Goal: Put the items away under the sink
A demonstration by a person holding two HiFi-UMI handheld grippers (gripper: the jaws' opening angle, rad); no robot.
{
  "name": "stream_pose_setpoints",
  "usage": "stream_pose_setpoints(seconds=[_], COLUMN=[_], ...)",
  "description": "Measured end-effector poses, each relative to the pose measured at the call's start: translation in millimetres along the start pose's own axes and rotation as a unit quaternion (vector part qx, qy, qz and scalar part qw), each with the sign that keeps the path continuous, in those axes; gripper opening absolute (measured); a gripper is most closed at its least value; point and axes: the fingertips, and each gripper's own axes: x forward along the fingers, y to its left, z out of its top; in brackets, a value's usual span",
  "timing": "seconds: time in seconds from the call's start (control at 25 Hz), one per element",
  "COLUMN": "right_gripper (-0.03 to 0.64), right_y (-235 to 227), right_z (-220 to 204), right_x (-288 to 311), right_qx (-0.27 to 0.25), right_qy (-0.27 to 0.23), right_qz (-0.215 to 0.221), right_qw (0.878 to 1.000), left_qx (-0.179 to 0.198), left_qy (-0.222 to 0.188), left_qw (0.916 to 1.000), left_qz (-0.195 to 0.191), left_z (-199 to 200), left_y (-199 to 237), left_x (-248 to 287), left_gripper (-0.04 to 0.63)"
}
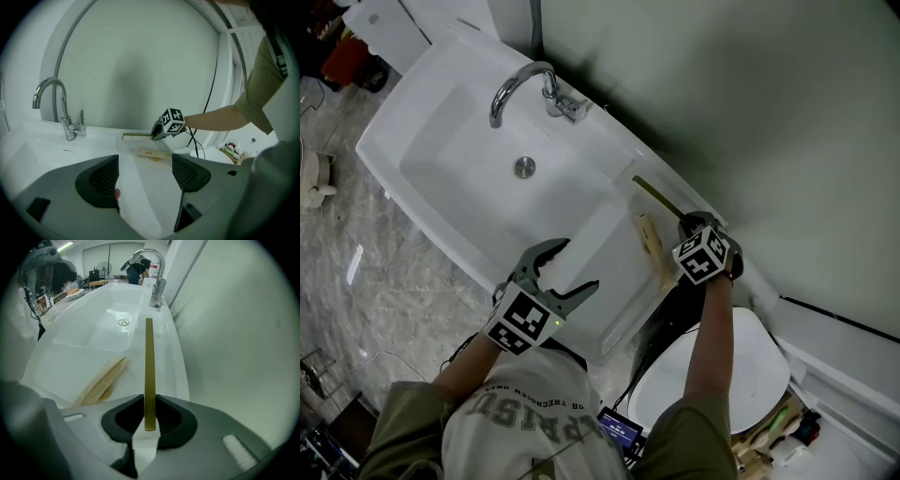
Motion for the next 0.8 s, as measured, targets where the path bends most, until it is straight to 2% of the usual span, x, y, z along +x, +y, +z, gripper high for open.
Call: stream_pose_setpoints(seconds=[0.36, 0.6, 0.8], right_gripper=[0.070, 0.070, 0.069], right_y=[21, 65, 119], right_z=[17, 28, 43], right_x=[-46, -82, -119], right_qx=[0.012, 0.007, 0.013], right_qy=[-0.014, -0.012, -0.013], right_qz=[-0.035, -0.048, -0.069], right_qw=[0.999, 0.999, 0.997], left_qx=[0.006, 0.017, 0.028], left_qy=[-0.012, -0.024, -0.033], left_qw=[0.9999, 0.9995, 0.9990], left_qz=[-0.004, -0.010, -0.015], left_z=[-14, -32, -60], left_y=[-7, -16, -23], left_x=[-31, -72, -121], left_gripper=[0.342, 0.342, 0.342])
